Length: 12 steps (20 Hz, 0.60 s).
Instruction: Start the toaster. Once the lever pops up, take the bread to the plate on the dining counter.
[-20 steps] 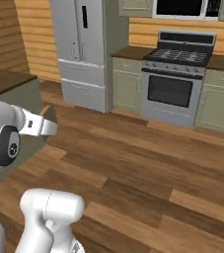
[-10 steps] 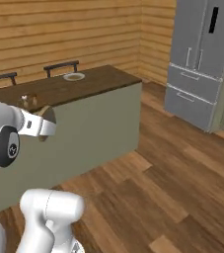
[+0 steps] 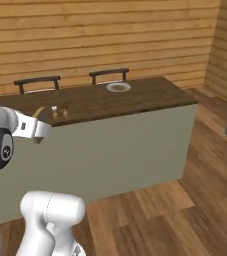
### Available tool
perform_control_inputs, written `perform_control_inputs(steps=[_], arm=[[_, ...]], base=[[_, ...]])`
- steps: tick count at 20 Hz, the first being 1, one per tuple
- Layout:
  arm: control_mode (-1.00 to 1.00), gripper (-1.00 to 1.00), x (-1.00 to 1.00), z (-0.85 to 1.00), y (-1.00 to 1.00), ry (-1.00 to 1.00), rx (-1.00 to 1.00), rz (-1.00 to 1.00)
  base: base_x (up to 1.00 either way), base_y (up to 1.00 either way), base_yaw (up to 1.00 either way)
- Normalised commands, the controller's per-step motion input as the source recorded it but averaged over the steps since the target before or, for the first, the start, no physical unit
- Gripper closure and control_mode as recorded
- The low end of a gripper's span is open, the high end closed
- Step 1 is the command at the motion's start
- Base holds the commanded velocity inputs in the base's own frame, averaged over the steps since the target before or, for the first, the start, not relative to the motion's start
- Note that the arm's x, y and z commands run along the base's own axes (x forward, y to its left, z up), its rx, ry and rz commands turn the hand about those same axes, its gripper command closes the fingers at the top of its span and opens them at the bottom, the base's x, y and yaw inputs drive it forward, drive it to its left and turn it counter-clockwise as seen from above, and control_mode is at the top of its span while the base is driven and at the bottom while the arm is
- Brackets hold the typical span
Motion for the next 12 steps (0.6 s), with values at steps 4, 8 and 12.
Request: perform_control_inputs(steps=[4, 8, 12], arm=[[1.0, 1.0, 0.0, 0.0, 0.0, 0.0, 0.0, 0.0], [1.0, 1.0, 0.0, 0.0, 0.0, 0.0, 0.0, 0.0], [1.0, 1.0, 0.0, 0.0, 0.0, 0.0, 0.0, 0.0]], base=[[0.99, -0.73, 0.27], [0.97, -0.68, 0.31], [0.98, -0.5, 0.44]])
